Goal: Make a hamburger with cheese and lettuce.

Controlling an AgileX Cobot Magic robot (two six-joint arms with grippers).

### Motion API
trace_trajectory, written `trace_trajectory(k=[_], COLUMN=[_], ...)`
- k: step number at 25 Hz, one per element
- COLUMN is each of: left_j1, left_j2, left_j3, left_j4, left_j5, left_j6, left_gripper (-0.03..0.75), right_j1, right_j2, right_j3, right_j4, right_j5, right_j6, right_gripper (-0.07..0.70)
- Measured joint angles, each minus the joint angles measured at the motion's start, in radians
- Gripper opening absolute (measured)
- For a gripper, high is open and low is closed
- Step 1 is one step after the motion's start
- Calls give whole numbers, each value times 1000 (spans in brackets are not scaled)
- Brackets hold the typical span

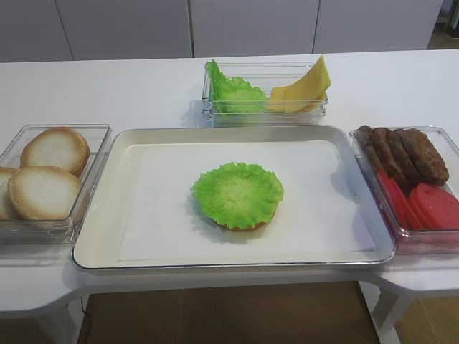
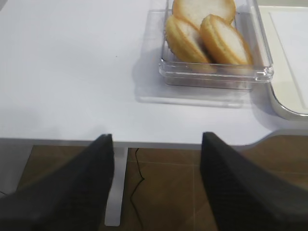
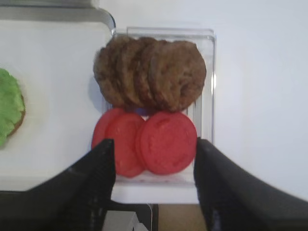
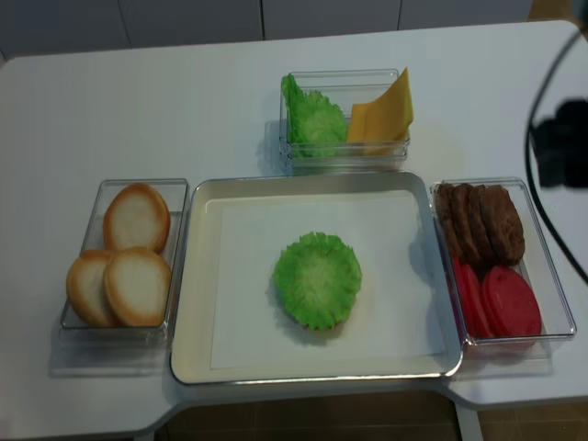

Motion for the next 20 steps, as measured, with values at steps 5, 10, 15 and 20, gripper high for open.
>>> trace_trajectory(k=[5, 10, 15, 20], left_j1=[0, 0, 0, 0], left_j2=[0, 0, 0, 0], left_j3=[0, 0, 0, 0], left_j4=[0, 0, 0, 0], left_j5=[0, 0, 0, 0], left_j6=[0, 0, 0, 0], left_gripper=[427, 427, 427, 427], right_j1=[-2, -4, -6, -6], right_j2=[-216, -459, -681, -867], right_j3=[170, 284, 347, 354], right_j4=[0, -23, -46, -50], right_j5=[4, 35, 57, 65], right_j6=[33, 63, 65, 56], right_gripper=[395, 395, 396, 395])
